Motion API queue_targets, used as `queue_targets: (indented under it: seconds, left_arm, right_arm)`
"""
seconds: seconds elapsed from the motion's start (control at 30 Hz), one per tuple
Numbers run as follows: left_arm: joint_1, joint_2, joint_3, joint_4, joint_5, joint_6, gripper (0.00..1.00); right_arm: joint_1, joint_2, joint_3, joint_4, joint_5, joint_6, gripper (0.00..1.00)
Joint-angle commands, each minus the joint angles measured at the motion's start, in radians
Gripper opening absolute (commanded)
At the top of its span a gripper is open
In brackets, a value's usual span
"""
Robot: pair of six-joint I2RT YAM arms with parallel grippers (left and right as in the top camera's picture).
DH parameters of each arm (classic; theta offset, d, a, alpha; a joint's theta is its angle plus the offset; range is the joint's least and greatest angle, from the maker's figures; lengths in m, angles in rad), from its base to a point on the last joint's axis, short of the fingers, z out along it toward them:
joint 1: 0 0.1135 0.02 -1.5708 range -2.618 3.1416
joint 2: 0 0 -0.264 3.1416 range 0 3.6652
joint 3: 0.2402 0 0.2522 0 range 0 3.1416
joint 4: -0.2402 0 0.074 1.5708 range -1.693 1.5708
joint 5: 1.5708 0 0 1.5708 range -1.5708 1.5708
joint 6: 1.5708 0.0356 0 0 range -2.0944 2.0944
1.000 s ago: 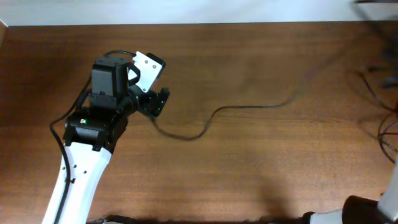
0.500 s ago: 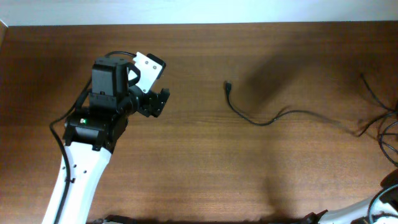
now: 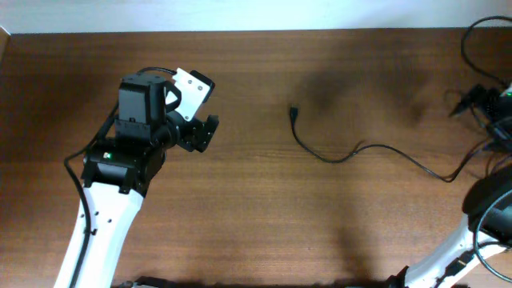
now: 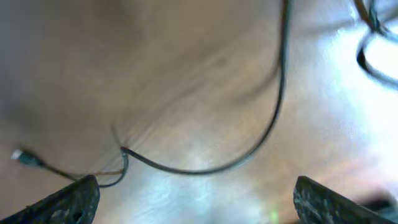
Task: Untangle cables
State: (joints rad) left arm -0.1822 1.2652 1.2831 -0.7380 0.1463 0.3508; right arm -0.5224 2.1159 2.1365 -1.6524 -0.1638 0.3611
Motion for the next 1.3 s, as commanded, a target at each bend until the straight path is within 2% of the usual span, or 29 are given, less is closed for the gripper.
queue_targets:
  seconds: [0.0, 0.1, 0.17, 0.27, 0.33, 0.47, 0.6, 0.67, 0.7, 0.73, 0.77, 0.8, 0.87, 0.93, 1.03, 1.1, 1.13, 1.2, 1.27]
  left_arm:
    - [0.002, -0.013, 0.008, 0.003, 0.015, -0.006, 0.87]
    - [0.002, -0.013, 0.008, 0.003, 0.026, -0.006, 0.87]
    - [0.002, -0.013, 0.008, 0.003, 0.034, -0.006, 0.87]
    - [0.002, -0.013, 0.008, 0.002, 0.033, -0.006, 0.87]
    - [0.002, -0.013, 0.008, 0.003, 0.033, -0.006, 0.87]
    - [0.002, -0.013, 0.008, 0.002, 0.034, -0.006, 0.87]
    - [0.002, -0.013, 0.008, 0.002, 0.034, -0.006, 0.87]
    - [0.002, -0.013, 0.008, 0.002, 0.034, -0.006, 0.87]
    - [0.002, -0.013, 0.008, 0.002, 0.034, -0.006, 0.87]
    - [0.002, -0.013, 0.008, 0.002, 0.034, -0.006, 0.87]
    - [0.002, -0.013, 0.008, 0.0, 0.033, -0.006, 0.87]
    - [0.002, -0.013, 0.008, -0.001, 0.034, -0.006, 0.87]
    - [0.002, -0.013, 0.008, -0.001, 0.034, -0.006, 0.87]
    - [0.002, -0.013, 0.008, -0.002, 0.034, -0.006, 0.87]
    - [0.002, -0.013, 0.008, -0.005, 0.034, -0.006, 0.87]
    - [0.002, -0.013, 0.008, -0.005, 0.034, -0.006, 0.87]
    - [0.002, -0.013, 0.008, -0.005, 0.034, -0.006, 0.87]
    - [0.002, -0.013, 0.008, -0.006, 0.034, -0.006, 0.87]
    - [0.002, -0.013, 0.008, -0.006, 0.042, -0.006, 0.87]
  right_arm:
    - [0.018, -0.046, 0.009, -0.047, 0.033, 0.429, 0.99]
    - [0.029, -0.047, 0.006, -0.047, -0.088, 0.472, 0.99]
    - [0.059, -0.051, -0.008, -0.047, -0.03, 0.494, 0.99]
    - [0.112, -0.121, -0.174, -0.047, 0.069, 0.728, 0.99]
    - [0.141, -0.161, -0.284, -0.01, 0.101, 0.779, 0.99]
    - [0.213, -0.3, -0.613, 0.249, 0.179, 0.769, 0.99]
    - [0.222, -0.314, -0.818, 0.494, 0.215, 0.603, 0.99]
    - [0.222, -0.314, -0.868, 0.569, 0.229, 0.58, 1.0]
    - [0.222, -0.314, -0.89, 0.605, 0.228, 0.57, 0.89]
    - [0.227, -0.314, -0.899, 0.619, 0.229, 0.568, 0.6]
    - [0.233, -0.314, -0.898, 0.626, 0.225, 0.546, 0.13]
    - [0.239, -0.314, -0.898, 0.645, 0.215, 0.48, 0.04]
    - [0.243, -0.317, -0.869, 0.665, 0.169, 0.274, 0.04]
    - [0.24, -0.343, -0.793, 0.629, 0.173, 0.21, 0.04]
    - [0.218, -0.41, -0.503, 0.513, 0.176, 0.09, 0.04]
    - [0.173, -0.415, -0.181, 0.409, 0.181, 0.012, 0.04]
    - [0.15, -0.415, -0.092, 0.394, 0.193, 0.01, 0.04]
    - [0.014, -0.415, 0.193, 0.375, 0.268, 0.011, 0.04]
    - [-0.149, -0.415, 0.292, 0.36, 0.237, 0.108, 0.04]
